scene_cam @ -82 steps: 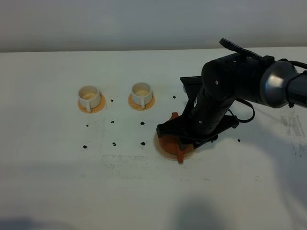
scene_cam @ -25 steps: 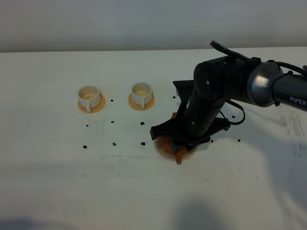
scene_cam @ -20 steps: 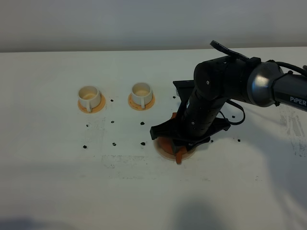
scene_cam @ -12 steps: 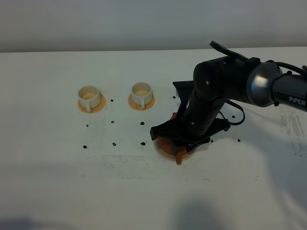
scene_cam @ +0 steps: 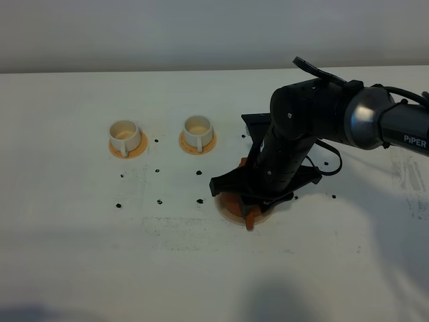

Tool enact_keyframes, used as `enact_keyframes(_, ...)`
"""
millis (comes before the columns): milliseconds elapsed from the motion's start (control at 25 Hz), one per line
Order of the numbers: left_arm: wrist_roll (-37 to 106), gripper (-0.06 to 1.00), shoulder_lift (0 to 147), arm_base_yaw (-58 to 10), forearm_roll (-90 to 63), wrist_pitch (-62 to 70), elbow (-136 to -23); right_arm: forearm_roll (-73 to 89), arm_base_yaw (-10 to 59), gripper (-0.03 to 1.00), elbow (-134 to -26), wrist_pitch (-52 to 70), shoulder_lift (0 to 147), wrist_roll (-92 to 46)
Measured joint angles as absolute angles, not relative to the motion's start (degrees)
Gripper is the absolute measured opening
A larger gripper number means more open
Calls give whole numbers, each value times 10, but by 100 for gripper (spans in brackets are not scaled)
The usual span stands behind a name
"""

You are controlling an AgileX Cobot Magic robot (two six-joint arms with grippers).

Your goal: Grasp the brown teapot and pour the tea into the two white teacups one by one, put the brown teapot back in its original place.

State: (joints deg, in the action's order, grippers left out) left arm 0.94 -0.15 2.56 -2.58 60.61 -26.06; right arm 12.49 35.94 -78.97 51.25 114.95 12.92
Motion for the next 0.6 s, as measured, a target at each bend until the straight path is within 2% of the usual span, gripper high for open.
enact_keyframes(600,9,31,-2,26,-26,606,-261,107,361,34,-795,522,1151,132)
